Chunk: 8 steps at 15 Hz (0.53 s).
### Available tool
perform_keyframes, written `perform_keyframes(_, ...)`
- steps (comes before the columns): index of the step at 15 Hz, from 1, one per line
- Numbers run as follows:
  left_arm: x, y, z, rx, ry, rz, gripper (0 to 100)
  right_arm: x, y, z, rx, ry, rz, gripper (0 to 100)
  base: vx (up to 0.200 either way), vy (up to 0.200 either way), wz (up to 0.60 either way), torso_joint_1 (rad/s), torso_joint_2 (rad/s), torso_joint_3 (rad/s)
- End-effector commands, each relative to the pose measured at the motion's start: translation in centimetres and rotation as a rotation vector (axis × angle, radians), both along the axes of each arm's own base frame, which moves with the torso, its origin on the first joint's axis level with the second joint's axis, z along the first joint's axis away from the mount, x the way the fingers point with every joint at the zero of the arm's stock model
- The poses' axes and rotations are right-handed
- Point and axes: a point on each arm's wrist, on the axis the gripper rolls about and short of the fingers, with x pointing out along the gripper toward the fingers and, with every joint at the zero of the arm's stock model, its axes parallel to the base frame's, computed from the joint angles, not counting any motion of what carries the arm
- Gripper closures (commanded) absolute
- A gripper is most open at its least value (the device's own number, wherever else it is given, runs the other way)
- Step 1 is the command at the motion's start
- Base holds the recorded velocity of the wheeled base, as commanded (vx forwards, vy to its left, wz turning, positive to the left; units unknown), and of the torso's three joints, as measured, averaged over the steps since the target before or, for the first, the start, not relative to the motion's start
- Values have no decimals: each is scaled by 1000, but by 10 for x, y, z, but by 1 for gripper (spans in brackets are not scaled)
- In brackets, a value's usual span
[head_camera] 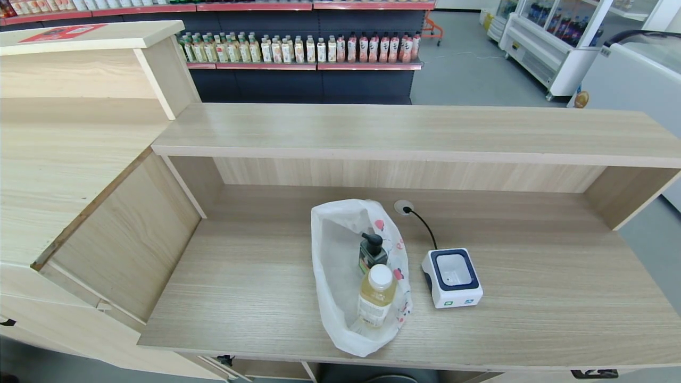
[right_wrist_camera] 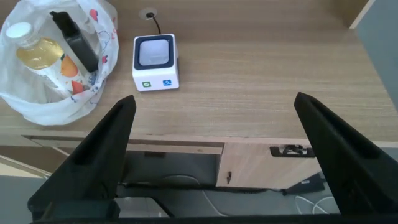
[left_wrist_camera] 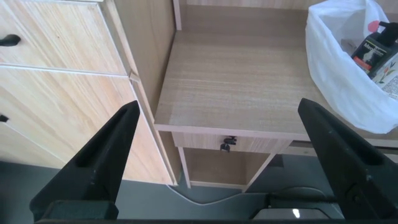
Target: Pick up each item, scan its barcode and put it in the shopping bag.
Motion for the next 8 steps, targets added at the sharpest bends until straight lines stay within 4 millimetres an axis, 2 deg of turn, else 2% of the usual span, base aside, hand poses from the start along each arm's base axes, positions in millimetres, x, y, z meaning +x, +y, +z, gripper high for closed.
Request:
perform_keyframes(1,0,0,0,0,0,0,0,0,0,0,-1,5,1,0,0,0,0,0,0,0)
perform_keyframes(6,0,0,0,-12,-1,0,0,0,0,0,-1,5,1,0,0,0,0,0,0,0)
perform_keyframes(8,0,0,0,-6,0,0,0,0,0,0,-2,5,1,0,0,-200,0,2,7,0)
